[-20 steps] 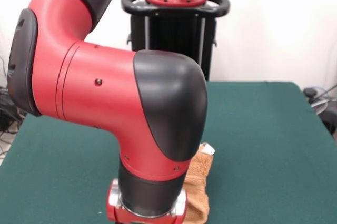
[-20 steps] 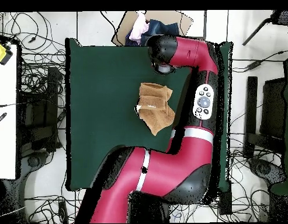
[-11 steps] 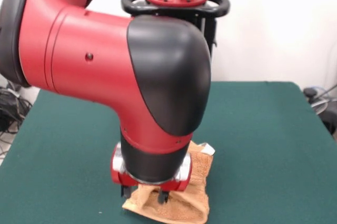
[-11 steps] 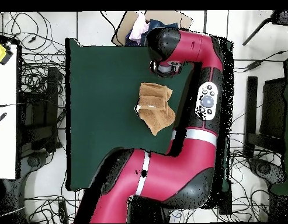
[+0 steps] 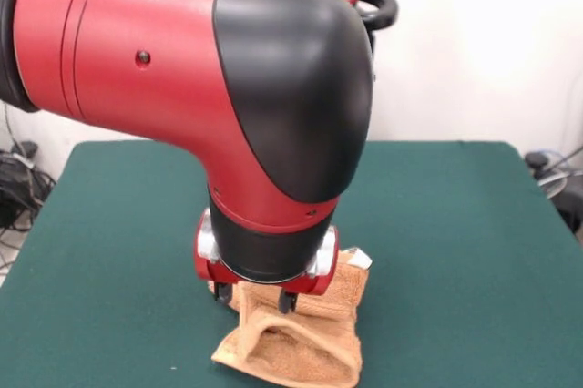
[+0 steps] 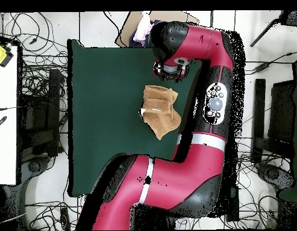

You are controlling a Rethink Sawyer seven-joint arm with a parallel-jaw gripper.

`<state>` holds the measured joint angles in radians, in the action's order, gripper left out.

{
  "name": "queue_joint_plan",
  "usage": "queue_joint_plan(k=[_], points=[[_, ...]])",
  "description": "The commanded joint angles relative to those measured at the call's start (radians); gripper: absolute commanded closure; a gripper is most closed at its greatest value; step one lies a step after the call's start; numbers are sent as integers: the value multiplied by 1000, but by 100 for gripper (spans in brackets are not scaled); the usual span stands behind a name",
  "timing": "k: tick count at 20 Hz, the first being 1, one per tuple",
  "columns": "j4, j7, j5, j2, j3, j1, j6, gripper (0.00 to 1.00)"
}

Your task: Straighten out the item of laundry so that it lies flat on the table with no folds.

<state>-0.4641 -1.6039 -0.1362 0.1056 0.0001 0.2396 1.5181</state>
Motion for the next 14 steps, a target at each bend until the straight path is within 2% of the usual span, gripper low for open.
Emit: queue_joint_plan(k=[1,7,11,14], points=[[-14,137,-41,-49,64,-26,38,0],[146,183,-86,-145,77,-42,-1,0],[256,202,-106,-208,98,-49,36,0],[289,216,-109,-219,97,-54,66,0]])
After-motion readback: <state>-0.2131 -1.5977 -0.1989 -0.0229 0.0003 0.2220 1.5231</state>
